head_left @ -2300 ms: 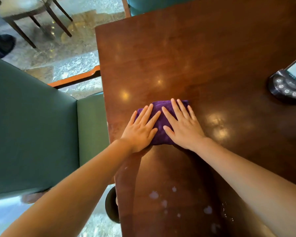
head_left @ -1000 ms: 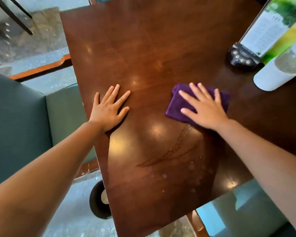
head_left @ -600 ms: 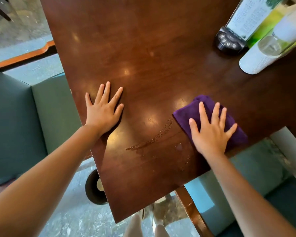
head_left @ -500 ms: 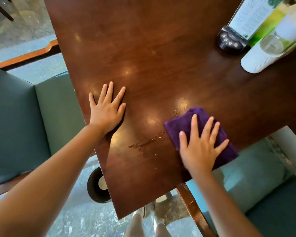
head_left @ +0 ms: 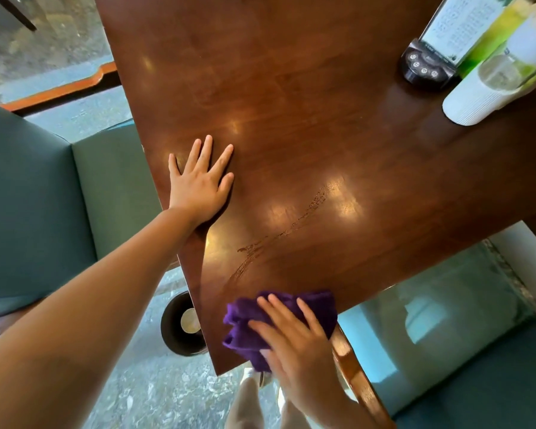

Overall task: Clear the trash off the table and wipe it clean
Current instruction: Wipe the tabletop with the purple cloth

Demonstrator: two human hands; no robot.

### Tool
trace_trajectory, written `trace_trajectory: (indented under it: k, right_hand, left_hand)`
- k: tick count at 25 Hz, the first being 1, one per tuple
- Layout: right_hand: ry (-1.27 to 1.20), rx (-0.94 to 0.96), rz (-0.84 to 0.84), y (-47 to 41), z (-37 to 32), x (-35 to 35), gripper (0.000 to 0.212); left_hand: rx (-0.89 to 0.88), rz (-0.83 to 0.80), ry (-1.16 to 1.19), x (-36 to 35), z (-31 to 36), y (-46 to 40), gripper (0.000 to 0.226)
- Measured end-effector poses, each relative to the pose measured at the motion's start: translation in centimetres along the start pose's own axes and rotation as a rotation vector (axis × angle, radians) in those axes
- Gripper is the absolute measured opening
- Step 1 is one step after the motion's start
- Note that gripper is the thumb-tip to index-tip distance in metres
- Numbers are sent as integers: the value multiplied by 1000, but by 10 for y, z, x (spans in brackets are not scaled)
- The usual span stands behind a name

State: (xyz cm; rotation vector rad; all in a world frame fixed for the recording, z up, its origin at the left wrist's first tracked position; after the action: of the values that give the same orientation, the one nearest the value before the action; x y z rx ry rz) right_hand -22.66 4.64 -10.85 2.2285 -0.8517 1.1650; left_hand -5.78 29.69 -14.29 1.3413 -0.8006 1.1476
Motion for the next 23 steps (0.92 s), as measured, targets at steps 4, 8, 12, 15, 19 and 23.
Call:
trace_trajectory:
  k: [4,8,12,15,19,23]
  right_hand:
    - [-1086,-396,488,-33,33,64,28]
    - [-419,-309,316,-105,90,112,40]
    - [401,-374,-110,-148,123,87,58]
    - [458,-338,-79,-156,118,80,61]
    - [463,-185,-82,-141,88,56,57]
    - [456,65,-170,-110,32,19,56]
  left_hand:
    - [0,7,-1,-1,0,0,52]
    - [2,13,8,-1,0,0,52]
    - [-2,22,5,-4,-1,-2,55]
    - [1,35,5,-4,-1,-2,57]
    - [-11,28,7,-4,-2,-1,54]
    - [-14,5,7,-3,-2,-2,52]
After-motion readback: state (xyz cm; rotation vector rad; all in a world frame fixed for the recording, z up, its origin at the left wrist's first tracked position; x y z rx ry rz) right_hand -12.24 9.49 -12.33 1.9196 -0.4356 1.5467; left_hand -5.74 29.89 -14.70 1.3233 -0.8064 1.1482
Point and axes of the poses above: each hand's wrist, its own y-axis away from the middle knuckle, its own x-axis out of the back of the hand, z = x × y, the point moved 1 cm from there along -y, towards the middle knuckle, and after that the axes turned 15 degrees about -z, right-handed, at the moved point
